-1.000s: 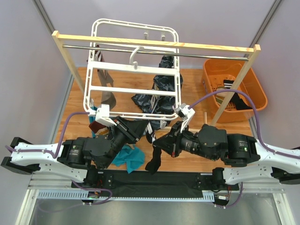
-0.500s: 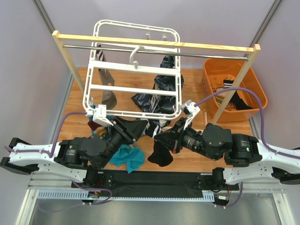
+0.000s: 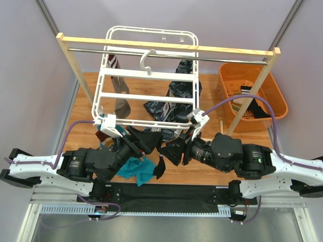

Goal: Clip the socks to the hanger
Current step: Clamp the sock onto the hanger.

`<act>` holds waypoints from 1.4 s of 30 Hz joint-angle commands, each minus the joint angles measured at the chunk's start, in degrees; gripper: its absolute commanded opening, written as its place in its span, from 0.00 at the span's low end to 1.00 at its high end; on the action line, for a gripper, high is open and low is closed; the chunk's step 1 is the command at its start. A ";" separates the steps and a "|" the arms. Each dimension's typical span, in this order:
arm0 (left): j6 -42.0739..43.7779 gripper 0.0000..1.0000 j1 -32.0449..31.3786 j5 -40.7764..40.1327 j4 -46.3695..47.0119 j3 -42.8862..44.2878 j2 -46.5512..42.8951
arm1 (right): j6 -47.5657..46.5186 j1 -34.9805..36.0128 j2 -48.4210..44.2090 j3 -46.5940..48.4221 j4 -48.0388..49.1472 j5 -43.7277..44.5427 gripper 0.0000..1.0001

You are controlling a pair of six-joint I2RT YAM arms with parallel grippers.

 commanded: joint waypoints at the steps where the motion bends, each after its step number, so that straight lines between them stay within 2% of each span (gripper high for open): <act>1: -0.61 0.85 -0.16 -0.70 -2.04 -0.18 -1.93 | -0.81 0.24 -0.64 1.82 0.85 1.94 0.50; 4: -1.13 0.85 -0.16 -1.32 -4.15 -0.27 -3.77 | -0.98 0.24 -2.13 2.35 -3.01 3.09 0.64; 10: -2.19 0.87 -0.16 -3.08 -8.19 -0.36 -6.50 | -3.61 0.24 -7.65 2.19 -12.33 5.80 0.67; 12: -2.19 0.87 -0.24 -3.52 -9.25 -0.45 -7.20 | -5.54 0.33 -9.68 0.87 -12.70 8.80 0.61; 13: -2.45 0.87 -0.25 -3.69 -9.60 -0.53 -7.55 | -6.94 0.24 -11.87 -1.49 -10.78 10.28 0.53; 16: -2.80 0.87 -0.16 -3.61 -11.00 -0.71 -8.43 | -9.50 -0.98 -13.21 -3.53 -7.61 11.62 0.47; 20: -4.65 0.87 -0.24 -3.69 -14.08 -0.71 -10.19 | -9.59 -9.22 -7.77 -1.18 -9.18 6.09 0.45; 22: -5.35 0.87 -0.16 -3.78 -15.48 -0.62 -10.80 | -10.90 -9.25 -6.88 -1.60 -6.92 4.86 0.44; 26: -7.55 0.87 -0.16 -3.34 -20.40 -0.10 -12.91 | -12.40 -9.34 -7.93 -3.36 -4.26 7.04 0.48; 29: -10.18 0.87 -0.24 -3.08 -24.89 0.17 -14.58 | -13.98 -9.34 -8.98 -4.49 -2.08 5.56 0.50; 36: -11.95 0.87 -0.16 -3.34 -28.50 -1.23 -18.36 | -18.99 -9.34 -12.41 -9.16 6.35 -5.15 0.52; 39: -11.51 0.87 -0.16 -3.52 -28.50 -1.24 -19.16 | -20.40 -9.34 -11.80 -9.95 8.30 -8.86 0.61; 42: -10.55 0.87 -0.16 -3.34 -27.89 -0.89 -18.98 | -22.16 -9.34 -10.66 -10.04 10.49 -12.02 0.64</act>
